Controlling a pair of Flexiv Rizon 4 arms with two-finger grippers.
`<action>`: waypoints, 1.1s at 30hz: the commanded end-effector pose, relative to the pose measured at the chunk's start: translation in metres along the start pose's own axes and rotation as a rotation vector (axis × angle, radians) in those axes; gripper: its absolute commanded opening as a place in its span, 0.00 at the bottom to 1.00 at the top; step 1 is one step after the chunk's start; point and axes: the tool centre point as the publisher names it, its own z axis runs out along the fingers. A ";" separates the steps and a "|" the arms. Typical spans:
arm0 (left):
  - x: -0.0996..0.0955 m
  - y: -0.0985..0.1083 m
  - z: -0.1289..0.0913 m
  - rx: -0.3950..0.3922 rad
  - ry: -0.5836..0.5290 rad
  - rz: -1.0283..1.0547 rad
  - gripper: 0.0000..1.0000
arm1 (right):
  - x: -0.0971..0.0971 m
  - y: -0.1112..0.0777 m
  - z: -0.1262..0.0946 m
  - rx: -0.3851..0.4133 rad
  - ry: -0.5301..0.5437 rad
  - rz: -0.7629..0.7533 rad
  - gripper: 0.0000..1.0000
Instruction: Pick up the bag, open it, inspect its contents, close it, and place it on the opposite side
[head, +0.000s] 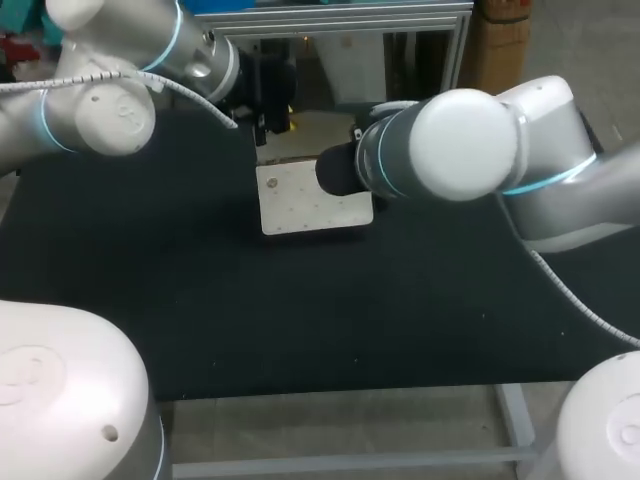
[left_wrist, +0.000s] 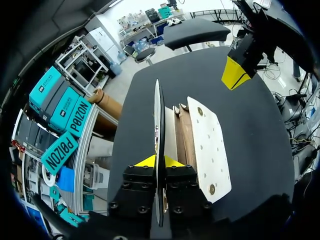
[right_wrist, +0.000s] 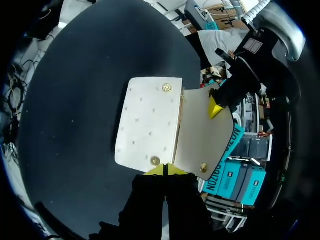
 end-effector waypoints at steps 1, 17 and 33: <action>0.002 0.000 -0.001 0.015 0.009 0.004 0.00 | -0.003 0.006 0.016 0.012 -0.011 -0.006 0.00; 0.012 -0.004 -0.006 0.055 0.062 0.013 0.00 | -0.006 -0.005 0.062 0.048 -0.019 0.005 0.00; 0.017 -0.003 0.000 0.088 0.086 -0.011 0.00 | -0.011 -0.006 0.084 0.038 -0.001 0.095 0.00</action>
